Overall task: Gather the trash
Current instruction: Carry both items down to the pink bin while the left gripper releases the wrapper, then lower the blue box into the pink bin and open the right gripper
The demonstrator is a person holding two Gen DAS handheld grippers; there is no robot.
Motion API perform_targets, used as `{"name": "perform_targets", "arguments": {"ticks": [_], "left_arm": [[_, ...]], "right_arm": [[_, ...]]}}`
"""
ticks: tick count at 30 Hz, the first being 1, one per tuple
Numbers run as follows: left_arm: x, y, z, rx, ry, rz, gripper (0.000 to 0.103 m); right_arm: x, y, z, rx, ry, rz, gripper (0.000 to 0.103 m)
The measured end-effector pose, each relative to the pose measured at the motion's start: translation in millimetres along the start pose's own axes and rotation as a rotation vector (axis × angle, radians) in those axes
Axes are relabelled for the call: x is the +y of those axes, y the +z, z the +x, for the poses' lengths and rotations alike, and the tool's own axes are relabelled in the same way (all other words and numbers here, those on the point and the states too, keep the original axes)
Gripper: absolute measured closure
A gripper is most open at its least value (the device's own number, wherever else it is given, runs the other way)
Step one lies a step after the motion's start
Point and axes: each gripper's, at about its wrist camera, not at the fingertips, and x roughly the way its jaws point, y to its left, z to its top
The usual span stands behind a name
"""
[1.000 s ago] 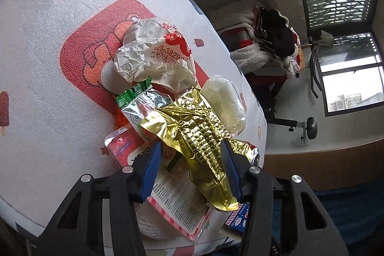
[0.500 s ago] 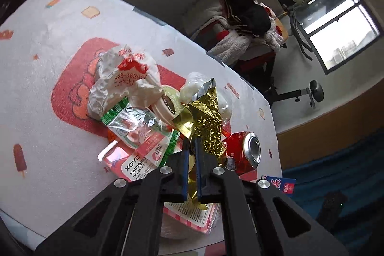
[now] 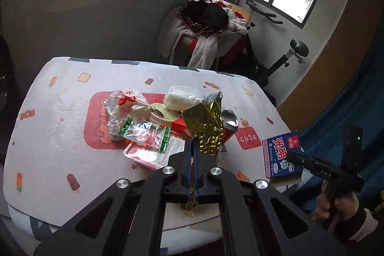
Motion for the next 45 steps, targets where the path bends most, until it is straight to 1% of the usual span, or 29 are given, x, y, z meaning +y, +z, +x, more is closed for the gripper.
{"name": "perform_targets", "arguments": {"ticks": [3,10,16,22,26,29,31,32,33,34,36,37,39,41,42,45], "left_arm": [[-8.0,-24.6,-14.9,0.013,-0.016,0.028,0.101],[-25.3,-98.6,-42.9,0.033,-0.056,0.092,0.101],[-22.6,-152.1,-40.0,0.085,-0.07,0.095,0.101],[-21.5,-186.0,-20.7,0.152,-0.061,0.116,0.101],[-21.2,-195.6,-4.2,0.195,-0.075,0.109,0.101],[-22.7,-201.2,4.6,0.227,-0.101,0.095,0.099],[-21.7,-203.4,5.5,0.231,-0.106,0.079,0.087],[-20.2,-203.2,3.6,0.222,-0.1,0.07,0.071],[-18.1,-202.1,0.2,0.207,-0.091,0.059,0.058],[-17.5,-200.7,-5.0,0.189,-0.085,0.049,0.054],[-15.1,-195.4,-14.7,0.156,-0.055,0.032,0.038],[-13.2,-193.0,-19.6,0.138,-0.03,0.023,0.033],[-9.9,-189.0,-31.6,0.095,0.0,0.008,0.022],[-7.9,-185.9,-42.2,0.059,0.039,0.003,0.014],[-6.9,-184.3,-46.6,0.045,0.061,0.004,0.012],[-7.1,-181.3,-57.8,0.011,0.118,0.016,0.01]], "right_arm": [[10.2,-8.4,-9.7,-0.004,0.009,-0.022,0.061],[29.9,-39.7,-20.1,0.023,0.023,-0.067,0.061],[39.2,-64.1,-17.3,0.062,0.026,-0.083,0.061],[41.4,-75.3,-22.8,0.066,0.023,-0.096,0.061],[40.0,-81.8,-22.7,0.083,0.02,-0.097,0.061],[39.5,-87.0,-22.9,0.095,0.023,-0.097,0.061],[39.7,-89.1,-22.9,0.1,0.024,-0.099,0.061],[40.3,-90.3,-22.7,0.103,0.025,-0.1,0.061],[41.3,-91.9,-22.5,0.107,0.026,-0.102,0.061],[42.5,-93.5,-22.1,0.111,0.029,-0.106,0.061],[45.8,-97.3,-20.6,0.122,0.034,-0.115,0.061],[47.7,-99.7,-19.5,0.129,0.036,-0.12,0.061],[51.9,-105.7,-16.2,0.149,0.043,-0.131,0.061],[56.6,-113.2,-11.2,0.175,0.052,-0.142,0.061],[58.8,-117.6,-8.0,0.191,0.058,-0.146,0.061],[65.6,-131.9,3.0,0.246,0.075,-0.152,0.061]]}}
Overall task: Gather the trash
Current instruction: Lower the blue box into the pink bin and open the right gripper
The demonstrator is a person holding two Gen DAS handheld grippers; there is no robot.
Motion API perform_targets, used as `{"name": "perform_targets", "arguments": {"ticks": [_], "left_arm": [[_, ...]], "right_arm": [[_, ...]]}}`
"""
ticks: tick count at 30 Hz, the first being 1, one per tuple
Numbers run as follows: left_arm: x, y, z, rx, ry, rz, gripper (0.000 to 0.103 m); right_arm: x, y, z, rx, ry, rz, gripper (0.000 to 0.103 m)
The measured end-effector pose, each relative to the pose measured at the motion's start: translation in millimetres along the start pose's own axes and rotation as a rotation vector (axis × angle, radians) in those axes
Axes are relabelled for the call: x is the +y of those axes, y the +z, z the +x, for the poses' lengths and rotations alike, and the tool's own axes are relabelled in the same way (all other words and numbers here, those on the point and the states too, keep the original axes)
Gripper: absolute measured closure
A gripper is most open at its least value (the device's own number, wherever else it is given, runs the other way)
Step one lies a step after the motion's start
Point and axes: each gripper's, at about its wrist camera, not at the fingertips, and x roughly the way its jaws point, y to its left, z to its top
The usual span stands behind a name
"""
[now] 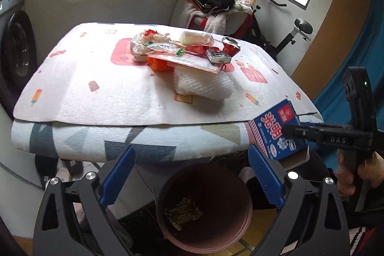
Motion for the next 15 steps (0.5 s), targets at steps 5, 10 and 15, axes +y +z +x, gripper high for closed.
{"name": "perform_targets", "arguments": {"ticks": [5,10,15], "left_arm": [[3.9,1.2,-10.6,-0.032,0.068,0.01,0.007],[9.0,-2.0,-9.3,-0.026,0.09,-0.007,0.007],[8.8,-9.1,-4.9,-0.006,0.095,-0.022,0.007]], "right_arm": [[7.9,-15.0,24.3,0.088,0.031,0.014,0.061],[11.4,-26.4,44.4,0.162,0.019,0.019,0.061],[9.5,-35.7,57.8,0.213,0.025,0.041,0.061]]}}
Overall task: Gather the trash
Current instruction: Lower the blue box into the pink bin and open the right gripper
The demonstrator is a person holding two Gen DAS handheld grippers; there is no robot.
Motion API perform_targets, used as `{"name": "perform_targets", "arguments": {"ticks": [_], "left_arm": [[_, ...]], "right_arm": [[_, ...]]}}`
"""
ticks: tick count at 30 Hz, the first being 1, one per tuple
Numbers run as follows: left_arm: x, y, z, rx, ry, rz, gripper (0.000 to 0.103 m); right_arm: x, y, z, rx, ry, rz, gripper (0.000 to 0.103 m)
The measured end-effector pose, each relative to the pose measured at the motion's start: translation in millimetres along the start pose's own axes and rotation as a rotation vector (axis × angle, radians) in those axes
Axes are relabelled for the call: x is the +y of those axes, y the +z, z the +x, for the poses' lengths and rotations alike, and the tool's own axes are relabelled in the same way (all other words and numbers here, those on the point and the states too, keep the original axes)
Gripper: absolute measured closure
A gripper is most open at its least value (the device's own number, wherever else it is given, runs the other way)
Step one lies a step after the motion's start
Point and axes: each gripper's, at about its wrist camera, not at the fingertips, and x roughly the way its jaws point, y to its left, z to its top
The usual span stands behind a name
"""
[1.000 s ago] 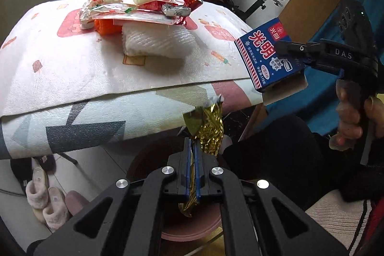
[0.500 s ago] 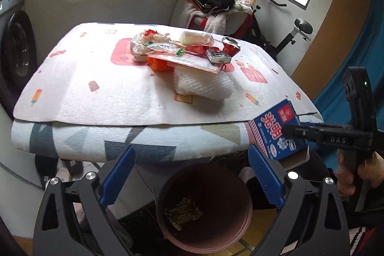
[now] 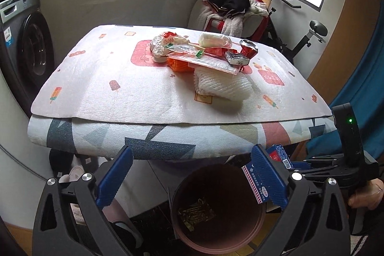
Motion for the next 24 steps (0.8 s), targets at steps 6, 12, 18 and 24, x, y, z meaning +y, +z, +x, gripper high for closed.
{"name": "perform_targets", "arguments": {"ticks": [6,12,18,24], "left_arm": [[-1.8,-4.1,4.0,0.019,-0.001,-0.008,0.007],[-2.2,-4.6,5.3,0.025,0.006,-0.01,0.006],[-0.7,-5.5,7.6,0.034,0.012,-0.02,0.006],[2.2,-4.8,9.4,0.037,0.014,-0.03,0.006]], "right_arm": [[2.6,0.2,4.8,0.012,-0.001,-0.003,0.061],[-1.5,0.4,4.0,0.007,-0.009,0.01,0.06],[-2.7,3.6,-3.8,-0.035,-0.02,0.002,0.018],[-1.5,8.3,-12.0,-0.088,-0.076,-0.034,0.007]]}}
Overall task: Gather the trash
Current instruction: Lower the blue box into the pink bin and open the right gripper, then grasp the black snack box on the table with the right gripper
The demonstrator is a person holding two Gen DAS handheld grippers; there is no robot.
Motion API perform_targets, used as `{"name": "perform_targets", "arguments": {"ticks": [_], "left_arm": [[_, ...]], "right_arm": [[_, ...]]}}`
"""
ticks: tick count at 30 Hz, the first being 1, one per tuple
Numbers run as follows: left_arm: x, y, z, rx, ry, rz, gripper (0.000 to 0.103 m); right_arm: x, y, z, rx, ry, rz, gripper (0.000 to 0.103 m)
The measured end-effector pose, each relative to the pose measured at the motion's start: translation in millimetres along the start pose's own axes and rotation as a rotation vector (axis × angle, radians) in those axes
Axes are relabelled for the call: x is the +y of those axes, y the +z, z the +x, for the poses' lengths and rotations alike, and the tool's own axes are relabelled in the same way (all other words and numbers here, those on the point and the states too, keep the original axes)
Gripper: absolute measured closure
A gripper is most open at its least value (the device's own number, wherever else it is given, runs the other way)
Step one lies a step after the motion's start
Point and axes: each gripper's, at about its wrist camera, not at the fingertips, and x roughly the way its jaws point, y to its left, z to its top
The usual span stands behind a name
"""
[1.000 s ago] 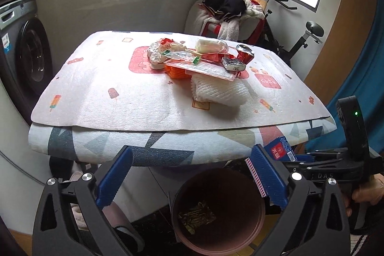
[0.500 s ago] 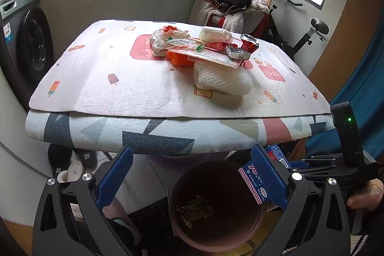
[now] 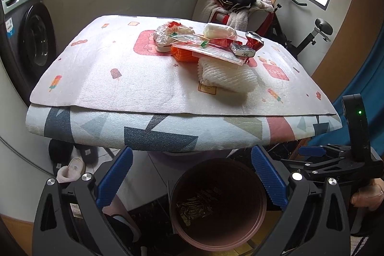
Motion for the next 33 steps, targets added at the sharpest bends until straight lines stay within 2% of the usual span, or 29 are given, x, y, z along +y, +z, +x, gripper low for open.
{"name": "perform_targets", "arguments": {"ticks": [8,14,18,23,25,28,30,33], "left_arm": [[3.5,0.9,2.9,0.005,-0.001,-0.016,0.006],[10.5,3.2,4.8,0.005,-0.01,-0.044,0.006],[16.1,6.0,6.7,0.003,-0.009,-0.064,0.006],[23.8,10.4,12.7,0.005,0.0,-0.081,0.006],[27.4,12.2,16.1,0.008,0.003,-0.089,0.006],[32.6,14.9,22.6,0.016,0.012,-0.1,0.006],[37.8,17.3,27.6,0.022,0.016,-0.112,0.006],[47.7,19.9,34.1,0.028,0.022,-0.133,0.006]], "right_arm": [[-6.8,6.4,-5.6,-0.044,-0.029,-0.004,0.007],[-13.3,17.3,-15.4,-0.108,-0.047,-0.012,0.007],[-12.7,29.6,-25.8,-0.183,-0.099,-0.052,0.008],[-9.9,54.8,-39.3,-0.28,-0.157,-0.129,0.022],[-11.2,69.5,-42.4,-0.303,-0.15,-0.143,0.029],[-13.5,95.2,-42.4,-0.326,-0.117,-0.124,0.03],[-15.6,114.8,-39.4,-0.338,-0.091,-0.095,0.03],[-21.8,144.8,-31.2,-0.353,-0.023,-0.02,0.037]]}}
